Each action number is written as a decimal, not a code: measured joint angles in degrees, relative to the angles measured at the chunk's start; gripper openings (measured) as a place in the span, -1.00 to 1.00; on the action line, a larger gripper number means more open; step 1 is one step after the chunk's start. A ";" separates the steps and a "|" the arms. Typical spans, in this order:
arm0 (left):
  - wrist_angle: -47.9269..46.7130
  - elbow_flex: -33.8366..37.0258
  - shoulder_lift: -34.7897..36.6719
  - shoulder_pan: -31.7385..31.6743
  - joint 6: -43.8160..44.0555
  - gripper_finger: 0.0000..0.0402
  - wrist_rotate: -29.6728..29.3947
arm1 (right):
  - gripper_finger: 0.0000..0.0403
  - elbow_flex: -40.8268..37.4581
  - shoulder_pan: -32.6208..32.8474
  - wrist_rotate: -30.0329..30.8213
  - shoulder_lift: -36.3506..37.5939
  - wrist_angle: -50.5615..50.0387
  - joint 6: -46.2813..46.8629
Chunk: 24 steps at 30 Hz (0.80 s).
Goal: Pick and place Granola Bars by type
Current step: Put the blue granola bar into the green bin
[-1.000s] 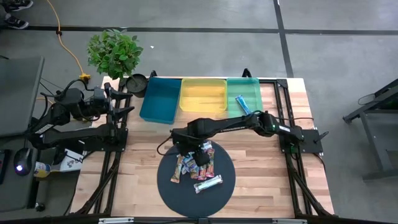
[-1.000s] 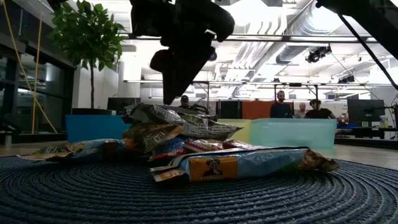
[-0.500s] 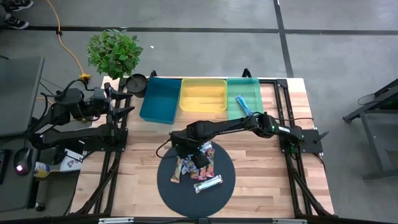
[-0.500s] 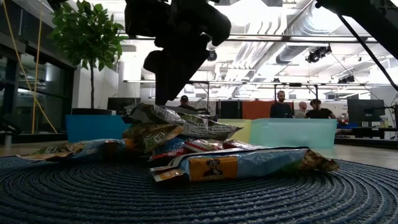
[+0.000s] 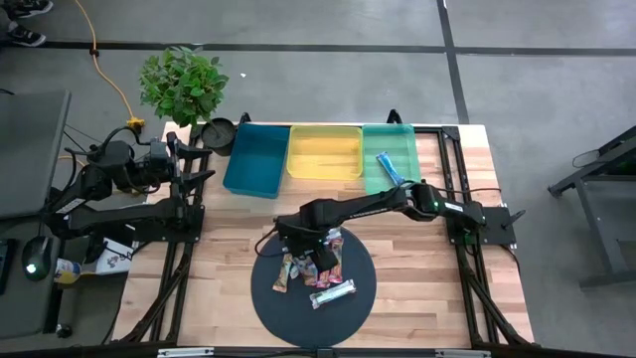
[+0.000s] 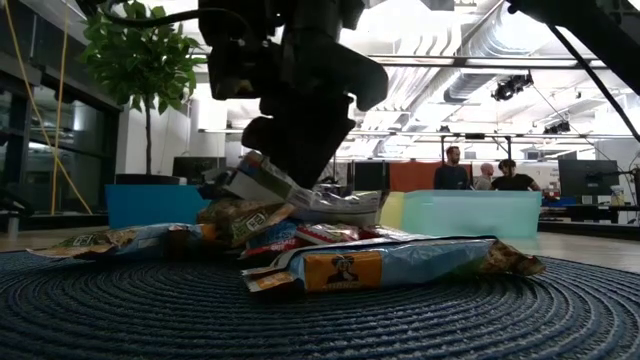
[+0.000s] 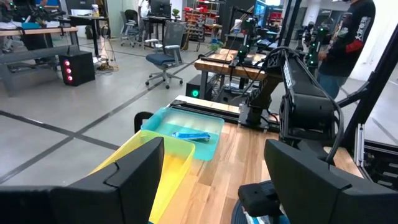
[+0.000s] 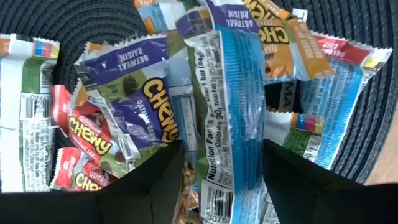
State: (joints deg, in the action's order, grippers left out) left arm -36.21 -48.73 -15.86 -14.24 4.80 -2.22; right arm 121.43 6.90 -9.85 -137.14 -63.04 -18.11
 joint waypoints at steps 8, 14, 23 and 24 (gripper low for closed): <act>0.00 0.00 0.00 0.00 0.33 0.36 0.02 | -0.04 -0.01 0.00 1.02 0.00 1.18 0.23; 0.00 0.00 0.00 0.00 0.33 0.36 0.02 | -0.22 -0.01 0.00 0.87 0.00 1.16 0.26; 0.00 0.00 0.00 0.00 0.26 0.36 0.02 | -0.49 -0.01 -0.11 -0.14 0.00 1.01 1.79; 0.00 0.00 0.00 -0.02 0.26 0.36 0.02 | -0.51 -0.01 -0.11 -0.18 0.00 1.01 1.82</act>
State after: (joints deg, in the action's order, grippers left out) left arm -36.21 -48.73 -15.86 -14.26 5.06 -2.20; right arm 121.43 6.78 -10.03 -137.14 -62.04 -16.29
